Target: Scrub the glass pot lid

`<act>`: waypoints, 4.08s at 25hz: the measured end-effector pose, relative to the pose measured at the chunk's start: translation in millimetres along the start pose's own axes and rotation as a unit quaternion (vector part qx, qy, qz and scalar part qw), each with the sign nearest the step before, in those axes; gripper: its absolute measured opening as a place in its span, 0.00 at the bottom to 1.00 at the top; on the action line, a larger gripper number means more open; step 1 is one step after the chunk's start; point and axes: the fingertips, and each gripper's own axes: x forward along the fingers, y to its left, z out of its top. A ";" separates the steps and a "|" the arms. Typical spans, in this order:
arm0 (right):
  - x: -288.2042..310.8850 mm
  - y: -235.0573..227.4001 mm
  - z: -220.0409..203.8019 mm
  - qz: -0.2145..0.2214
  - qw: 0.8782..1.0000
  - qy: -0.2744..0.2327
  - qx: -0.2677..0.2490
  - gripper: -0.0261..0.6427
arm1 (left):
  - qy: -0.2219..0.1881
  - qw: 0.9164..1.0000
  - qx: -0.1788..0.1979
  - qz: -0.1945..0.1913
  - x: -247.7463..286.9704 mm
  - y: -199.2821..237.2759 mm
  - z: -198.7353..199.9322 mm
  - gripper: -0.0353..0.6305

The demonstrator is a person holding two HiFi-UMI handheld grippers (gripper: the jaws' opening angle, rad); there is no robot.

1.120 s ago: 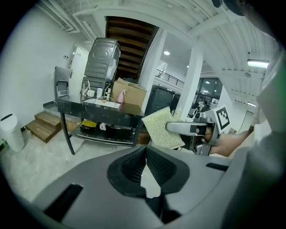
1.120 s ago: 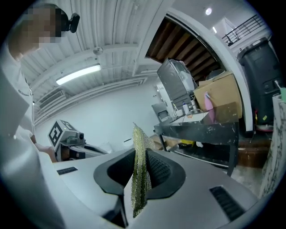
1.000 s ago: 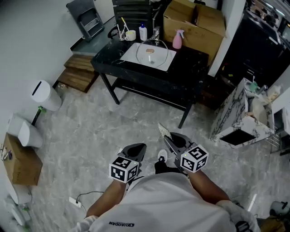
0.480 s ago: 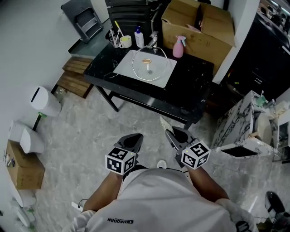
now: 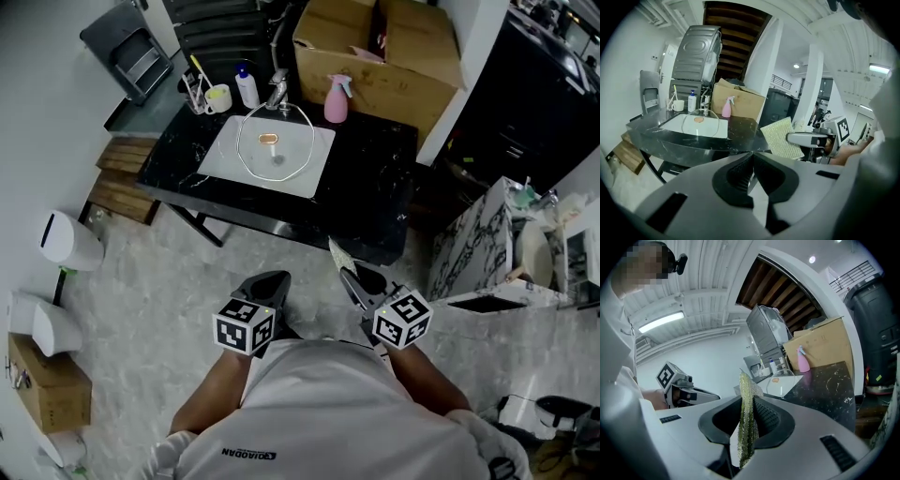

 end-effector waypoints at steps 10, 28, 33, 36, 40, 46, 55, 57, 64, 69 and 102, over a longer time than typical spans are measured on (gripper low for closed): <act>93.8 -62.9 23.2 -0.077 0.997 -0.004 -0.003 0.15 | -0.011 0.997 0.041 -0.063 74.8 98.6 66.9 0.08; 361.7 -105.4 94.2 -0.186 0.981 0.046 -0.039 0.15 | 0.055 0.984 0.091 -0.143 141.8 362.3 153.7 0.08; 394.1 -125.7 86.6 -0.219 0.964 0.110 -0.099 0.15 | 0.071 0.980 0.096 -0.158 150.6 387.7 148.3 0.08; 418.0 -143.8 83.1 -0.233 0.950 0.150 -0.146 0.15 | 0.074 0.980 0.089 -0.164 153.8 394.5 148.3 0.08; 449.2 -170.7 71.4 -0.250 0.922 0.209 -0.210 0.15 | 0.068 0.980 0.092 -0.160 154.9 400.5 152.2 0.08; 471.2 -190.6 68.4 -0.277 0.892 0.229 -0.273 0.15 | 0.063 0.986 0.070 -0.140 140.9 409.2 143.1 0.08; 495.5 -201.7 41.9 -0.288 0.858 0.278 -0.321 0.15 | 0.059 0.990 0.053 -0.118 125.2 429.8 135.4 0.08; 499.2 -202.0 37.3 -0.286 0.855 0.285 -0.325 0.16 | 0.054 0.991 0.049 -0.114 124.1 433.7 137.7 0.08; 505.6 -202.2 30.1 -0.283 0.854 0.299 -0.319 0.20 | 0.046 0.992 0.045 -0.110 114.3 440.6 136.2 0.08; 510.6 -200.3 30.2 -0.280 0.854 0.302 -0.319 0.20 | 0.040 0.993 0.038 -0.103 108.9 445.9 135.7 0.08; 557.0 -146.4 3.1 -0.162 0.876 0.312 -0.329 0.21 | 0.028 0.996 0.028 -0.083 95.3 449.5 133.7 0.08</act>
